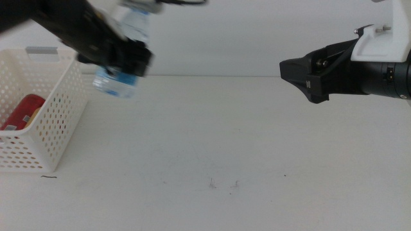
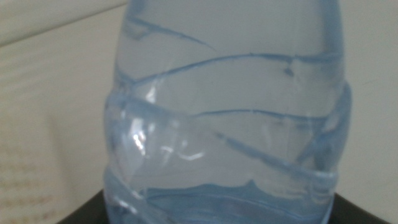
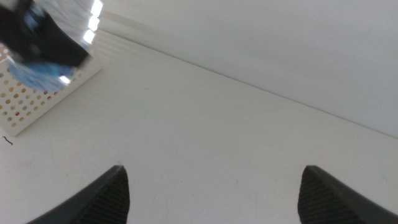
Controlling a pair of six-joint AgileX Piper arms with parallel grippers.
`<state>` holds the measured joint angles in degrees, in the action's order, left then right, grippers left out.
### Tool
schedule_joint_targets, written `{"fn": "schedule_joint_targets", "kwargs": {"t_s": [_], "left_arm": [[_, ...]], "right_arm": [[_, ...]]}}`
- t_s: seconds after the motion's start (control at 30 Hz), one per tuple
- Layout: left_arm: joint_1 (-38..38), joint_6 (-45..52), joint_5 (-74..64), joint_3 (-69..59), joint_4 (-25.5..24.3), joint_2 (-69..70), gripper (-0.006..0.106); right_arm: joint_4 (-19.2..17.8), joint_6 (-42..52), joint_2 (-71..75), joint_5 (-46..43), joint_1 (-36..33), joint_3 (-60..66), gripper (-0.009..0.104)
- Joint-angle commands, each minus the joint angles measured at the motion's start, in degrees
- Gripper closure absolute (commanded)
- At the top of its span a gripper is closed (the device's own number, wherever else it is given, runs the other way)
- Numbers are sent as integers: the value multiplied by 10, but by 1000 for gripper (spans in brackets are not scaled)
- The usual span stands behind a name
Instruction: Use arms to grab the bottles and put them into the dustbin to the left of the table.
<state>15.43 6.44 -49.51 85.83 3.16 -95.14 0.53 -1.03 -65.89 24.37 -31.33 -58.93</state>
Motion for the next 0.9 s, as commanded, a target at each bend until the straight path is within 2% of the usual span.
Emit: {"fn": "schedule_joint_targets", "kwargs": {"t_s": [0.0, 0.13, 0.3, 0.43, 0.57, 0.73, 0.87], "left_arm": [[-46, 54, -51, 44, 30, 0, 102], [-133, 74, -82, 93, 23, -17, 102], [-254, 113, -101, 127, 75, -49, 102], [-304, 139, -92, 127, 113, -81, 102], [-320, 144, -99, 127, 115, -118, 100], [-320, 144, -94, 127, 94, -152, 85], [-320, 141, -89, 127, 94, -176, 60]], "right_arm": [[-1, 6, 3, -8, -1, -1, 12], [-1, 6, 3, -8, -1, -1, 12], [-1, 6, 3, -8, -1, -1, 12], [-1, 6, 3, -8, -1, -1, 12], [-1, 6, 3, -8, -1, -1, 12], [-1, 6, 3, -8, -1, -1, 12], [-1, 6, 3, -8, -1, -1, 12]]}}
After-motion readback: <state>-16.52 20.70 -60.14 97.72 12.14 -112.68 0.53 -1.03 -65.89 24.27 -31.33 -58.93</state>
